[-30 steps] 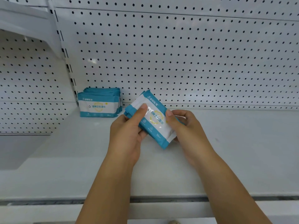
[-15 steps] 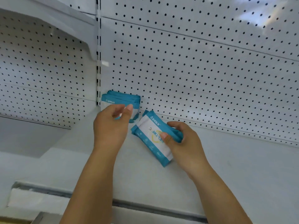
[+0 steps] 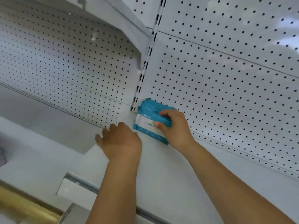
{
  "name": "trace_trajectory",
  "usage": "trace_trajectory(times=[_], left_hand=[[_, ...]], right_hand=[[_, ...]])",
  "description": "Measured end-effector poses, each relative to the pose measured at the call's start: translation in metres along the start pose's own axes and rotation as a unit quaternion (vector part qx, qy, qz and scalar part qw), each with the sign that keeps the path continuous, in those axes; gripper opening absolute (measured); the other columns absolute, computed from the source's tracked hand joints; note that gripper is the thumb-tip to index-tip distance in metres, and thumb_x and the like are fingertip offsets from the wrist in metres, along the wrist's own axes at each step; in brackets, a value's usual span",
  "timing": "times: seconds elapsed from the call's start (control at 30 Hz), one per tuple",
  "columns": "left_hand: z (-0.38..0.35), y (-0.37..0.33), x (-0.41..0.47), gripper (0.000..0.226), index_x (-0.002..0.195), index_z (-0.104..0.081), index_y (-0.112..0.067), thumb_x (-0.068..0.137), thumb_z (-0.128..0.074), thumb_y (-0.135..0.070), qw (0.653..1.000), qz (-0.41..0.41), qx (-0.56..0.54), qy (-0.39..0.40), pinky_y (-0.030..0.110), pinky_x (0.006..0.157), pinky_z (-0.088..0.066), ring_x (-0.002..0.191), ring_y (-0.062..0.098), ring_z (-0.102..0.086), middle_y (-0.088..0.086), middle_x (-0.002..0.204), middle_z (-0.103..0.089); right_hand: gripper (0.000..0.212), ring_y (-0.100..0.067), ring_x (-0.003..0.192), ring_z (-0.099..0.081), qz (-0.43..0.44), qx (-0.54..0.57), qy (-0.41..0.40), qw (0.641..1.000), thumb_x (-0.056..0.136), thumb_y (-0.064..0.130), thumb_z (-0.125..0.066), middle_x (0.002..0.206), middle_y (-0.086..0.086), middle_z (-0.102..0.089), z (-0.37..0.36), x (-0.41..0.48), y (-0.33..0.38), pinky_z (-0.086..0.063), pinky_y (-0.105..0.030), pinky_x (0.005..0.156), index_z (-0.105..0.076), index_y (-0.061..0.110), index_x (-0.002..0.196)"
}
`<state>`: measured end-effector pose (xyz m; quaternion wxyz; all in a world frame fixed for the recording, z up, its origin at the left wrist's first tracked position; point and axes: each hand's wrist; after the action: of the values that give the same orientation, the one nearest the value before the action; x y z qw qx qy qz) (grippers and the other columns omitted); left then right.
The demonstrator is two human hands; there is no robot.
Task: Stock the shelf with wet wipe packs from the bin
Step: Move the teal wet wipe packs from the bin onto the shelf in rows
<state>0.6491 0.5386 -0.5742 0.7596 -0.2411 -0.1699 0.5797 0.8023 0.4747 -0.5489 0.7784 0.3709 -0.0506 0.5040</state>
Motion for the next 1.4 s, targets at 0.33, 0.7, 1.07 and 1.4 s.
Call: trace_trajectory(times=[0.33, 0.7, 1.07, 1.4], left_hand=[[0.002, -0.003, -0.002, 0.039, 0.123, -0.053, -0.020, 0.100, -0.040, -0.048, 1.000, -0.006, 0.018, 0.002, 0.045, 0.112, -0.023, 0.131, 0.027, -0.041, 0.005, 0.134, -0.049], [0.003, -0.001, 0.000, 0.046, 0.121, -0.056, -0.016, 0.100, -0.037, -0.053, 1.000, -0.001, -0.001, -0.010, 0.044, 0.112, -0.028, 0.128, 0.029, -0.046, 0.007, 0.129, -0.055], [0.007, -0.023, -0.037, 0.050, 0.133, -0.052, -0.011, 0.094, -0.059, -0.041, 0.983, -0.112, -0.145, -0.009, 0.032, 0.090, -0.042, 0.121, 0.028, -0.052, 0.010, 0.133, -0.055], [-0.044, -0.100, -0.152, 0.062, 0.150, -0.042, -0.023, 0.095, -0.056, -0.049, 0.910, -0.376, -0.158, 0.077, 0.029, 0.115, -0.027, 0.143, 0.014, -0.034, -0.006, 0.155, -0.041]], right_hand=[[0.069, -0.013, 0.116, -0.042, 0.117, -0.198, 0.017, 0.973, 0.072, 0.054, -0.082, 0.119, 0.006, -0.054, -0.003, 0.015, -0.017, -0.017, -0.026, 0.089, -0.060, 0.023, 0.129], [0.079, -0.024, 0.113, -0.045, 0.095, -0.255, -0.028, 0.962, 0.070, 0.069, -0.073, 0.120, -0.001, -0.054, -0.009, 0.013, -0.012, -0.018, -0.031, 0.084, -0.057, 0.017, 0.127], [0.060, -0.011, 0.142, -0.033, 0.094, -0.232, 0.088, 0.964, 0.099, 0.048, -0.054, 0.157, 0.007, -0.040, 0.075, -0.063, -0.039, -0.028, -0.026, 0.117, -0.039, 0.024, 0.152], [0.061, -0.006, 0.140, -0.035, -0.104, -0.237, 0.074, 0.963, 0.097, 0.052, -0.056, 0.154, 0.012, -0.042, 0.205, -0.193, -0.093, -0.024, -0.016, 0.111, -0.039, 0.031, 0.152]])
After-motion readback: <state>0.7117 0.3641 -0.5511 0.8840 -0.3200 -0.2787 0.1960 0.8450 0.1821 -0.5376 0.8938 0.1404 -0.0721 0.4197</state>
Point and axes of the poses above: each hand's wrist, its own x-axis towards the middle knuckle, its own z-axis out of the back of the hand, y = z × x
